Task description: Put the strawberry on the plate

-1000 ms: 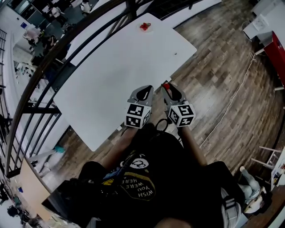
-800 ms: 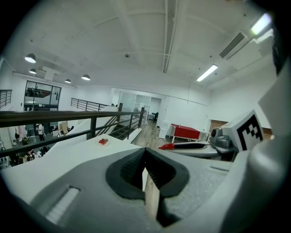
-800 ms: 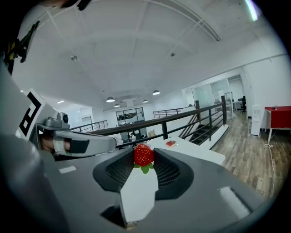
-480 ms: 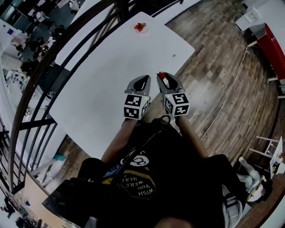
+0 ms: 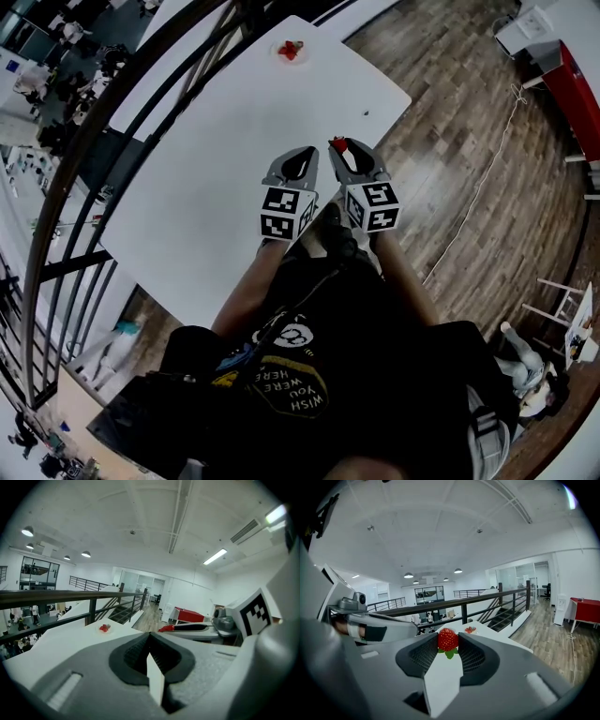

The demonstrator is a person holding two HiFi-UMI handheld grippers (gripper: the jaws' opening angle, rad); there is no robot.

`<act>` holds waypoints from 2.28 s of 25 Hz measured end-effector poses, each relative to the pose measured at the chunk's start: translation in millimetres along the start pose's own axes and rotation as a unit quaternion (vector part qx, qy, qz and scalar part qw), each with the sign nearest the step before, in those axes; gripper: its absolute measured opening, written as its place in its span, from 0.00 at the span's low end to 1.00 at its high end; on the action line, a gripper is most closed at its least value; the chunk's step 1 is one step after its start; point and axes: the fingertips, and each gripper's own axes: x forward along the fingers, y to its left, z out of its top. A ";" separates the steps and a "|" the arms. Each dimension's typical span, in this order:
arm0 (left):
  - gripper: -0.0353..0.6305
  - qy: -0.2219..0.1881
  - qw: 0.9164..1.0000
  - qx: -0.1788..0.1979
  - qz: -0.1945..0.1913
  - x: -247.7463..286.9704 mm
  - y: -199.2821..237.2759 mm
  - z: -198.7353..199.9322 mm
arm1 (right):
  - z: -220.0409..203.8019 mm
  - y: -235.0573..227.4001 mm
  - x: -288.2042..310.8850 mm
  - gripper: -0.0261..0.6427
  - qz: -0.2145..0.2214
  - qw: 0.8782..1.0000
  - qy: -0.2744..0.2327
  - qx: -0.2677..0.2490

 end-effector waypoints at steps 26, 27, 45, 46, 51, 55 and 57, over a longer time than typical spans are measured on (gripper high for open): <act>0.06 0.011 0.993 -0.039 0.111 130.7 -17.3 26.0 | 15.3 -127.4 52.0 0.24 0.132 0.991 0.026 0.007; 0.06 0.013 0.993 -0.041 0.111 133.3 -14.9 25.1 | 15.8 -128.6 55.1 0.25 0.133 0.991 0.027 0.008; 0.06 -0.018 0.991 -0.069 0.112 150.9 65.5 51.3 | 39.6 -120.4 119.7 0.24 0.108 0.993 0.037 -0.009; 0.06 -0.020 0.991 -0.072 0.112 152.3 70.4 51.4 | 40.5 -119.5 122.5 0.25 0.108 0.993 0.038 -0.012; 0.06 -0.019 0.990 -0.087 0.113 162.2 93.3 51.2 | 46.1 -120.6 141.3 0.24 0.100 0.994 0.038 -0.010; 0.06 -0.007 0.989 -0.089 0.114 175.4 105.7 51.7 | 48.4 -121.2 162.2 0.24 0.108 0.993 0.046 -0.005; 0.06 -0.005 0.989 -0.086 0.117 186.0 109.4 54.9 | 50.5 -128.2 173.0 0.24 0.113 0.992 0.048 -0.005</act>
